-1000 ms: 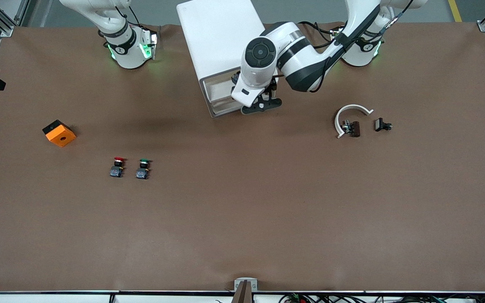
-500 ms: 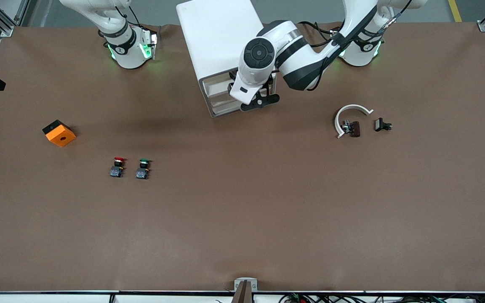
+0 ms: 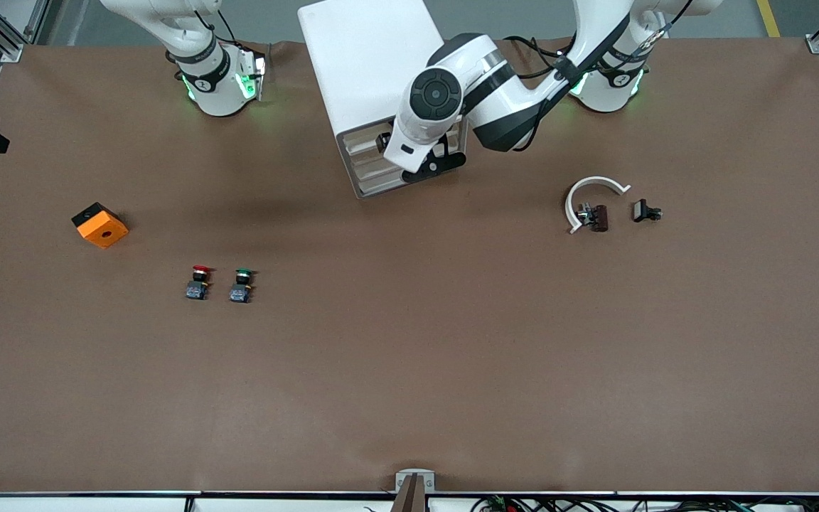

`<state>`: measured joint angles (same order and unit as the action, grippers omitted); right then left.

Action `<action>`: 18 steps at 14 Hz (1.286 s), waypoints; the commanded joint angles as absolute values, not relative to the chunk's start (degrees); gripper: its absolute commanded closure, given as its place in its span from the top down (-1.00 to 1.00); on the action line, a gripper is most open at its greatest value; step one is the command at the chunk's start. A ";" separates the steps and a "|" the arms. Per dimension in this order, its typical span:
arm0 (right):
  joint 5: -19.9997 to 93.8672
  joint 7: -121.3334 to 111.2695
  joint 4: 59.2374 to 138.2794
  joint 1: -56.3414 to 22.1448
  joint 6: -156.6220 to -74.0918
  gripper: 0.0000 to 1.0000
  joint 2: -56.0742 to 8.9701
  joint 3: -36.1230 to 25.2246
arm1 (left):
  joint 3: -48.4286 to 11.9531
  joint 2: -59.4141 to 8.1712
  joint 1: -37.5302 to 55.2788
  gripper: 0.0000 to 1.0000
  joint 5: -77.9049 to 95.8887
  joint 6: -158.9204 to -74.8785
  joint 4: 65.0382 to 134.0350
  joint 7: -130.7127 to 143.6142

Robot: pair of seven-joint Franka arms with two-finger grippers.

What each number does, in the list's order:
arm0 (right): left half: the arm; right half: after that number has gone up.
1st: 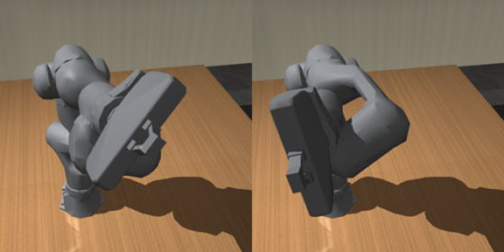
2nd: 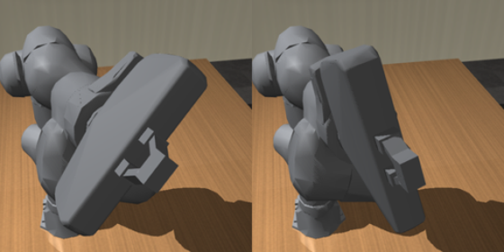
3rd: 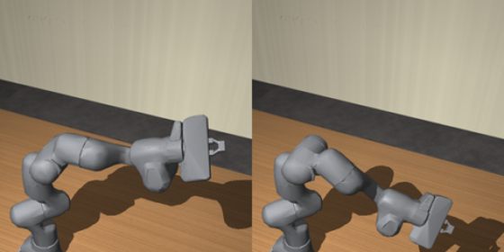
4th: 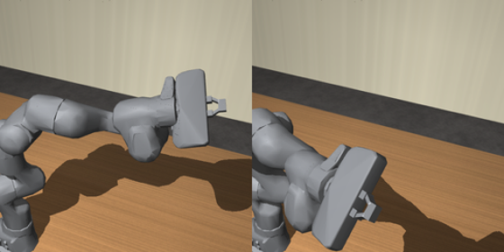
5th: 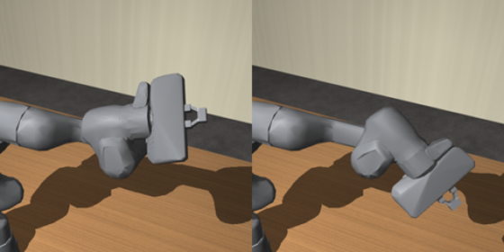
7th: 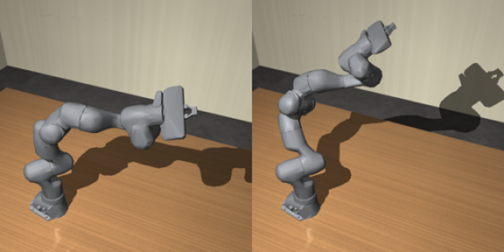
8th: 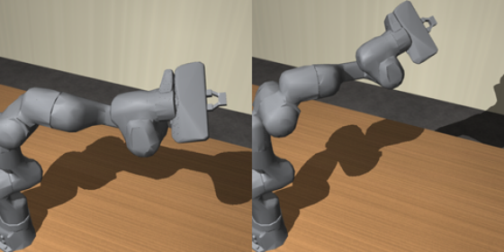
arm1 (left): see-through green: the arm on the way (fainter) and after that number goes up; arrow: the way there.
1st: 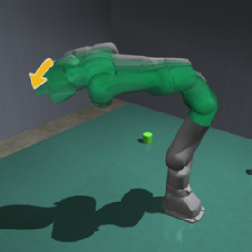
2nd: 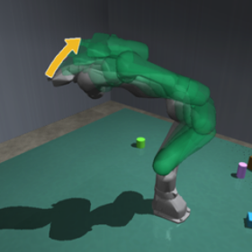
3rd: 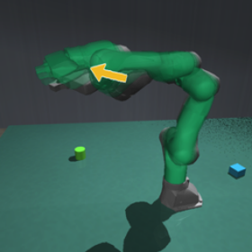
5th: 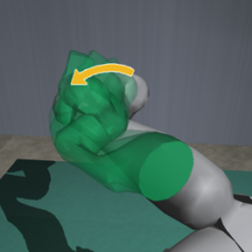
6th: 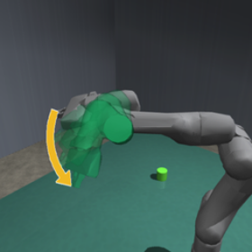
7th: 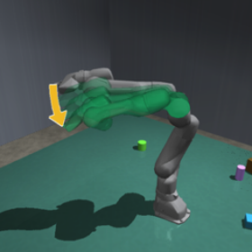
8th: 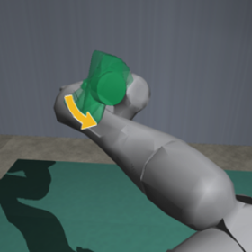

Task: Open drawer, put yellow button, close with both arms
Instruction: 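Push the drawer into the cabinet with the left gripper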

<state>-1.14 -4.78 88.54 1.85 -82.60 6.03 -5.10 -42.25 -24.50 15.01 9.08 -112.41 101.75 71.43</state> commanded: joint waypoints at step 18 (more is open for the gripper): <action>-1.23 -5.19 91.76 1.76 -83.50 1.00 8.53 -5.36 | -39.99 -28.21 12.23 1.00 13.36 -112.06 94.58 74.45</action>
<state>-1.14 -4.78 89.96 1.86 -82.72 6.89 -5.18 -40.54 -27.41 13.92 12.68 -112.58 97.24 74.40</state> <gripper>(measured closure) 0.000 0.000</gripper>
